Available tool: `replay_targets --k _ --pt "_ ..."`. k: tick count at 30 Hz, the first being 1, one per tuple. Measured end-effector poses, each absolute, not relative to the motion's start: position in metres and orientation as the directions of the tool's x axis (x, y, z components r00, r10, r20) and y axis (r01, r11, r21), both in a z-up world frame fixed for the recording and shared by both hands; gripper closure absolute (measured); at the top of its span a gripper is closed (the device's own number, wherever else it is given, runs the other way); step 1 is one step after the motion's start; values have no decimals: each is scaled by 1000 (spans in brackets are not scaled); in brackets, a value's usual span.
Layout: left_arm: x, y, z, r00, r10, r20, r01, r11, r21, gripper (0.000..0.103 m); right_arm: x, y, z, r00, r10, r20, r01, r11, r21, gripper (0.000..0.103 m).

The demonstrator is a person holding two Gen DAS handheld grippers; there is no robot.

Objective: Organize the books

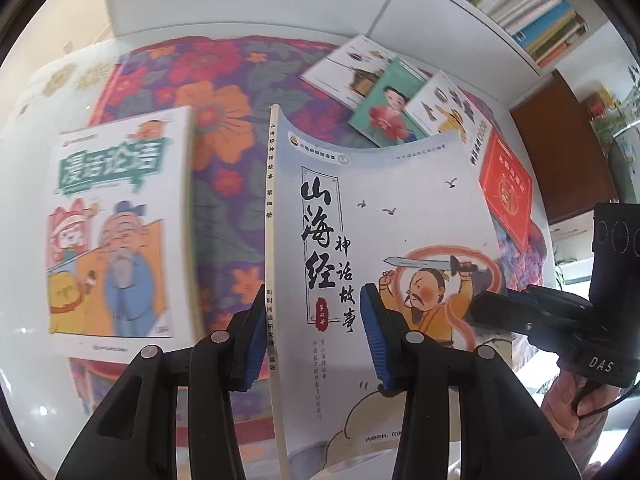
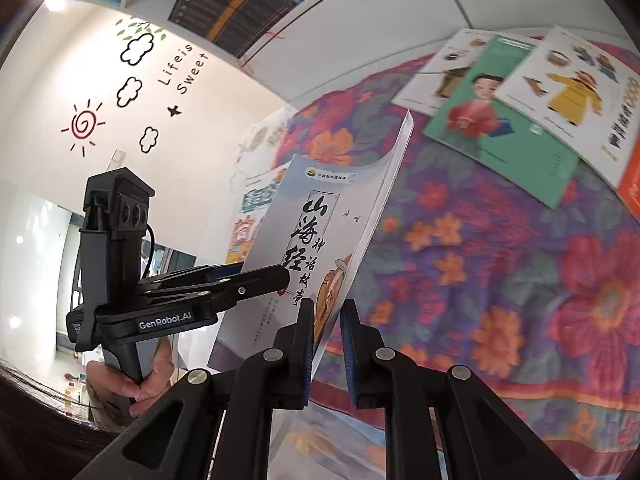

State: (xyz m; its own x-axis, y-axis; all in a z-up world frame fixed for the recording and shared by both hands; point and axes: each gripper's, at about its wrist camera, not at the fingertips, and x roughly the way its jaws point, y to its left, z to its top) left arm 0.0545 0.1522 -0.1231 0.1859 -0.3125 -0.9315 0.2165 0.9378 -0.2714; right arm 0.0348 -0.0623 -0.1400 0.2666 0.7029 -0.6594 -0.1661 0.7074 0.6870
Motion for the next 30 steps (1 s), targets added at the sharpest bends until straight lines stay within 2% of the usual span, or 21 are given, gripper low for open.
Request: replay_targets --k 15,30 --pt "67 243 -104 274 -309 -911 118 950 -287 64 55 21 -124 220 741 -635 -244 672 700 89" --pt "102 323 -119 316 -280 -906 27 958 -287 60 99 104 -131 168 778 -605 -306 625 718 87"
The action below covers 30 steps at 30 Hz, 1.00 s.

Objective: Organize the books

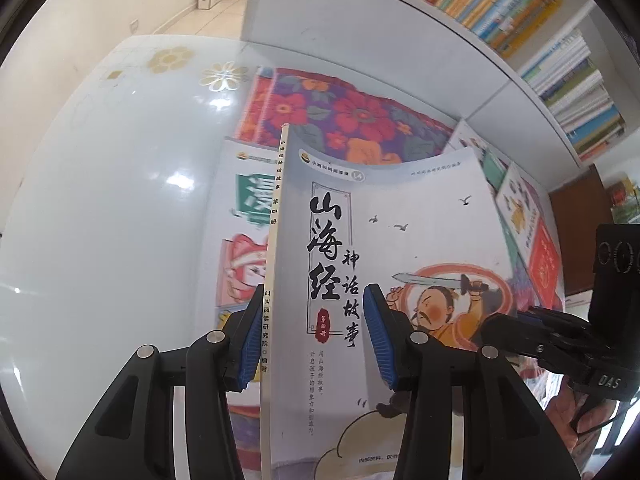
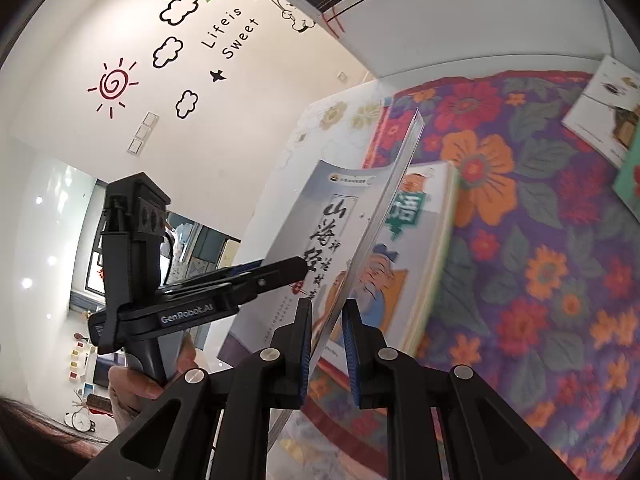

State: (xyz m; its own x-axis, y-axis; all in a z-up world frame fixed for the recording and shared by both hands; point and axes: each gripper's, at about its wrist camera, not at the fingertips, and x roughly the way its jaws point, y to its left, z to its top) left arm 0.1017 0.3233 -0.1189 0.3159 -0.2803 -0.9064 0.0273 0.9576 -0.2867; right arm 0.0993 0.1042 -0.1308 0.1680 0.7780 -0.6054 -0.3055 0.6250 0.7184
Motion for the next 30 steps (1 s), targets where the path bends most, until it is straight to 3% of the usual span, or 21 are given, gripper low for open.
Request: replay_targets --k 16,30 --pt "127 357 -148 327 -313 -892 3 944 -331 60 131 133 -174 137 768 -626 -255 638 726 87" --pt "133 354 -160 298 -284 -911 13 956 -293 57 131 119 -206 137 750 -647 -154 662 734 87"
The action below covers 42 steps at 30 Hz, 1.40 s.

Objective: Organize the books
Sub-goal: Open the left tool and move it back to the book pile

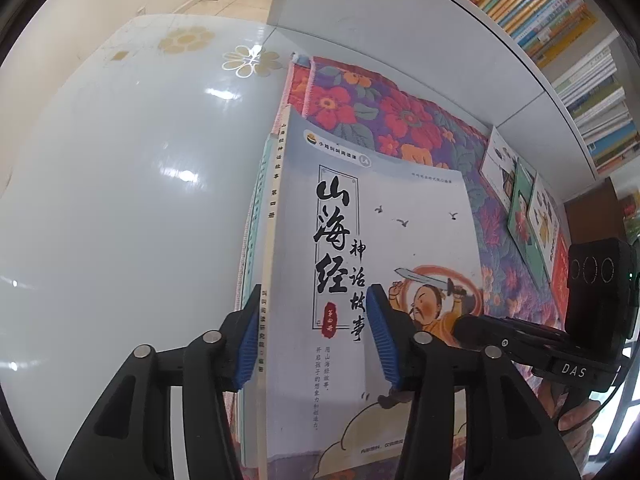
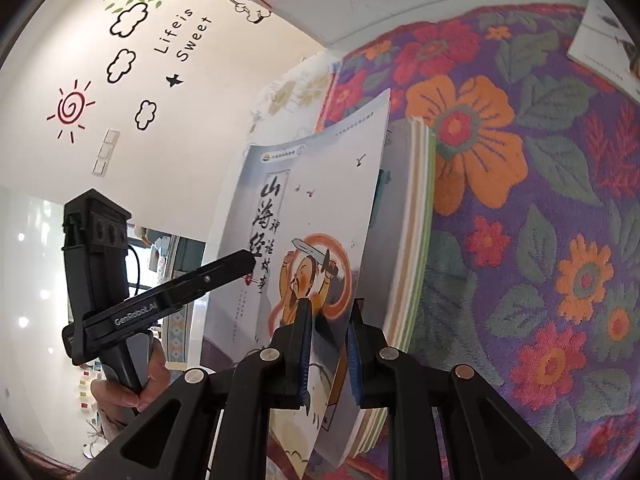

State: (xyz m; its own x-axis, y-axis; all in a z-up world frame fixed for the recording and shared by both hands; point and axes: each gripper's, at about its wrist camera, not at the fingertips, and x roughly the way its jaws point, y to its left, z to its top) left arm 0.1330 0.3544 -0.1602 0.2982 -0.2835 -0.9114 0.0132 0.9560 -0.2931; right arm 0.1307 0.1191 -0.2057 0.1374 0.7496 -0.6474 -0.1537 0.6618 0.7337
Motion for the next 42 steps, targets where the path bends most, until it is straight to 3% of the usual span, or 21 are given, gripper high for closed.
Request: replay_targets --k 5,8,17,21,26,42 --pt "132 354 -159 289 -268 -919 22 962 -273 55 129 117 -207 149 751 -643 -138 659 739 87" --pt "132 357 -155 311 -181 -933 4 982 -190 54 128 112 -211 161 761 -628 -115 647 754 87" --pt "136 366 -165 315 -192 -929 -47 975 -217 54 123 110 -207 193 751 -631 -78 653 753 87" --pt "130 367 -158 344 -109 -932 -115 981 -157 54 120 100 -199 251 718 -649 -56 680 731 87" --pt "117 364 -139 379 -89 -921 -133 980 -149 54 113 72 -189 327 743 -584 -29 626 780 87" --pt "121 253 -105 390 -84 -917 -63 991 -117 54 92 -25 -183 331 771 -543 13 572 820 87"
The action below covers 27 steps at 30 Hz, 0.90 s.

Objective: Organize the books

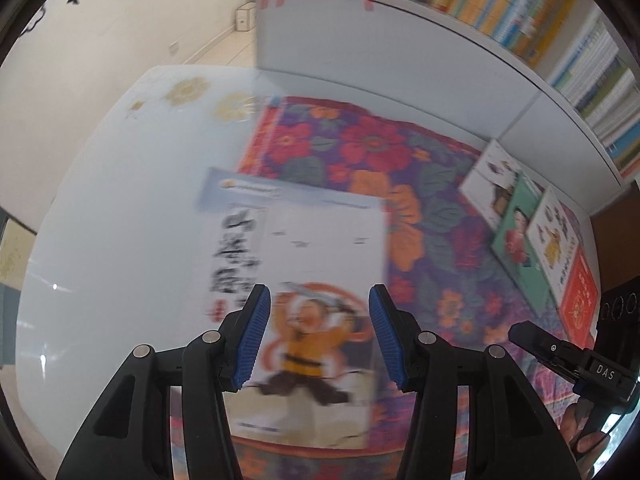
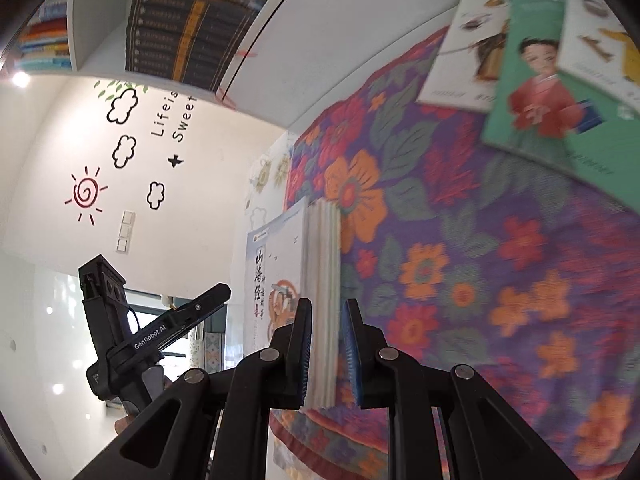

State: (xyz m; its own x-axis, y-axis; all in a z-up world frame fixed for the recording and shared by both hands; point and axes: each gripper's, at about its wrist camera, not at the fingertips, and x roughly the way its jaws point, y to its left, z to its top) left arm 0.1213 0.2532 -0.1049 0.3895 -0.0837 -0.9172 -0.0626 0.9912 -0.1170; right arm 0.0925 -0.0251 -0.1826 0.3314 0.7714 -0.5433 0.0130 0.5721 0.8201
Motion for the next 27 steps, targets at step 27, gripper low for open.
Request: replay_targets --k 27 --pt "173 -8 -158 258 -332 -907 234 933 -275 54 61 -264 -201 493 404 -770 329 733 595 87"
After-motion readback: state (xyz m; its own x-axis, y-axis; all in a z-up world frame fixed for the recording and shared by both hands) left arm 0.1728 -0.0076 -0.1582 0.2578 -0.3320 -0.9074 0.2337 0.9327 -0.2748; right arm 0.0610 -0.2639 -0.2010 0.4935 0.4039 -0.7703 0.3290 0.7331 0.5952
